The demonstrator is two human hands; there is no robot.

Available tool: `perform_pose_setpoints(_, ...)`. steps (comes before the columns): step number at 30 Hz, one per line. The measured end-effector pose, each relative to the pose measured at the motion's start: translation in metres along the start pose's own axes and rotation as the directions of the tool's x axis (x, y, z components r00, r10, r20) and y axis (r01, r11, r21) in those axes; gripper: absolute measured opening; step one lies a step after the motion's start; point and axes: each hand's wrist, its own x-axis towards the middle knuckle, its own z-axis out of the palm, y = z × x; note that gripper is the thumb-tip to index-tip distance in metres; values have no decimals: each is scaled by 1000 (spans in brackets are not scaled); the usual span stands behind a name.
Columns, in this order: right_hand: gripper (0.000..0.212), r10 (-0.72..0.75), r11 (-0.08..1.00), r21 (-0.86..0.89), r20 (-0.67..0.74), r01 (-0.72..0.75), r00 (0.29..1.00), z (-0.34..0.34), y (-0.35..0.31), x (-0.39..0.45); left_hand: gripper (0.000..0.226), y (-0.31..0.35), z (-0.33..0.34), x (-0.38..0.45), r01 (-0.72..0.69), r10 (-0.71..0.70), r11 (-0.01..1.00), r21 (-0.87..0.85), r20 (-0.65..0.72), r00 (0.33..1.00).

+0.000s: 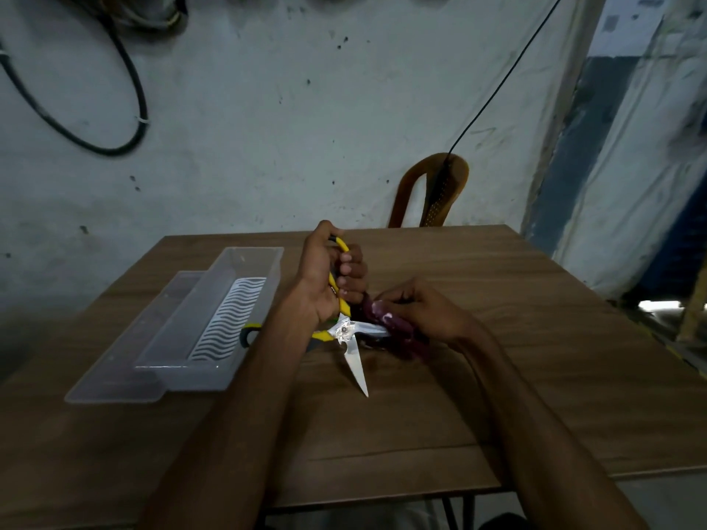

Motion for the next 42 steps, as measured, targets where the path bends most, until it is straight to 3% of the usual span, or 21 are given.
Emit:
perform_pose_setpoints(3,34,-4,995,97,55,-1,998,10,4,4,36,0,-1,-1,-5,5,1000,-5,-17,1000)
perform_pose_setpoints(7,11,-42,999,-25,133,46,990,12,3,7,36,-1,-2,-1,-4,3,1000,-25,-22,1000)
perform_pose_setpoints(12,13,-104,982,-139,167,128,980,7,5,8,36,-3,0,-2,23,-23,1000,-15,3,1000)
perform_pose_setpoints(30,18,-100,982,-136,203,129,974,-15,1,-6,33,1,5,-8,35,-35,999,-8,11,999)
perform_pose_setpoints(36,14,-50,995,-85,62,55,997,-46,8,-20,33,15,-11,-16,-46,45,997,-55,-15,999)
perform_pose_setpoints(42,19,-3,941,323,-291,101,957,-52,1,-27,29,24,-23,-19,-249,252,944,-215,-13,968)
